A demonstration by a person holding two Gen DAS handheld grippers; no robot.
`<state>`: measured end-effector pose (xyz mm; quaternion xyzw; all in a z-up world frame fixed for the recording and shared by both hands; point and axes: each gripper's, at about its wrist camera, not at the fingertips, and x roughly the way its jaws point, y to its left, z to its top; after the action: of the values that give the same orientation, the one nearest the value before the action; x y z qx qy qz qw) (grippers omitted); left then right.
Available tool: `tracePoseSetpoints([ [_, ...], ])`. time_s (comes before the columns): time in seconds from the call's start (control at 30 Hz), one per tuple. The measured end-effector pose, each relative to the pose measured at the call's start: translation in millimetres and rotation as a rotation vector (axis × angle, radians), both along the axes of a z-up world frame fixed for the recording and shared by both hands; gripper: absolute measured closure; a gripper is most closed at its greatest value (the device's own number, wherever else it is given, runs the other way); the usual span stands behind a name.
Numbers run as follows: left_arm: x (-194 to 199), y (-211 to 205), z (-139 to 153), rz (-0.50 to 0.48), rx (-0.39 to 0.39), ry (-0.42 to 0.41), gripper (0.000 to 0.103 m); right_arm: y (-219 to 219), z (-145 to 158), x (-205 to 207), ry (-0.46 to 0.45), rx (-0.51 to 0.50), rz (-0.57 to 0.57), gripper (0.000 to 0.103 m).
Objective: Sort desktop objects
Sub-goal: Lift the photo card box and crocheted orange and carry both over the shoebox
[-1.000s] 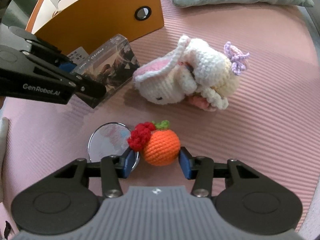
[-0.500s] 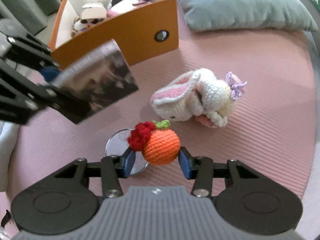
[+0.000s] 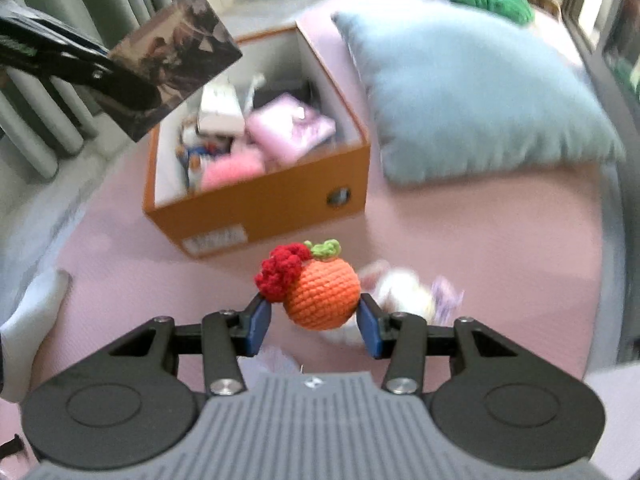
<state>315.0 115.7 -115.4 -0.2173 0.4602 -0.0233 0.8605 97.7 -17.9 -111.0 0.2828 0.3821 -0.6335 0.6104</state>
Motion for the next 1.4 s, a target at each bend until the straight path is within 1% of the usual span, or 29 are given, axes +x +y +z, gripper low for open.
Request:
tracePoseSetpoints([
  [0.07,4,16,5,0.04,0.025,-0.027,0.077,-10,11,6,0.014,-0.035,0.034,0.053],
  [0.17,5,35,20,0.076,0.055,-0.075,0.077,-24,31,19,0.029,-0.087,0.089,0.053],
  [0.23,3,40,32,0.072,0.088,-0.113,0.077,-32,44,29,0.034,-0.118,0.124,0.053],
  [0.33,2,46,41,0.052,0.126,-0.138,0.077,-44,61,43,0.031,-0.161,0.17,0.053],
  [0.43,2,53,40,0.054,0.132,-0.143,0.077,-56,70,54,0.024,-0.195,0.211,0.053],
  [0.53,8,65,29,0.087,0.131,-0.137,0.077,-67,72,66,0.013,-0.214,0.25,0.053],
  [0.6,11,75,15,0.12,0.119,-0.123,0.077,-76,66,75,0.006,-0.213,0.281,0.053],
  [0.7,18,84,-8,0.135,0.107,-0.092,0.077,-85,55,86,-0.004,-0.196,0.311,0.053],
  [0.77,21,91,-25,0.161,0.087,-0.067,0.077,-93,43,93,-0.006,-0.176,0.319,0.053],
  [0.9,23,108,-55,0.254,0.061,-0.01,0.077,-109,23,99,-0.014,-0.151,0.318,0.053],
  [1.03,12,124,-72,0.377,0.031,0.051,0.077,-128,11,96,-0.022,-0.156,0.285,0.053],
  [1.1,5,132,-77,0.418,0.008,0.056,0.077,-137,8,94,-0.032,-0.158,0.262,0.053],
  [1.17,-2,141,-82,0.466,-0.029,0.058,0.077,-145,5,92,-0.045,-0.161,0.255,0.053],
  [1.27,-14,157,-92,0.571,-0.111,0.082,0.077,-154,0,93,-0.071,-0.154,0.25,0.053],
  [1.33,-17,163,-98,0.609,-0.136,0.101,0.077,-157,-4,97,-0.076,-0.15,0.254,0.053],
  [1.4,-18,165,-102,0.625,-0.145,0.112,0.077,-157,-8,102,-0.073,-0.139,0.27,0.053],
])
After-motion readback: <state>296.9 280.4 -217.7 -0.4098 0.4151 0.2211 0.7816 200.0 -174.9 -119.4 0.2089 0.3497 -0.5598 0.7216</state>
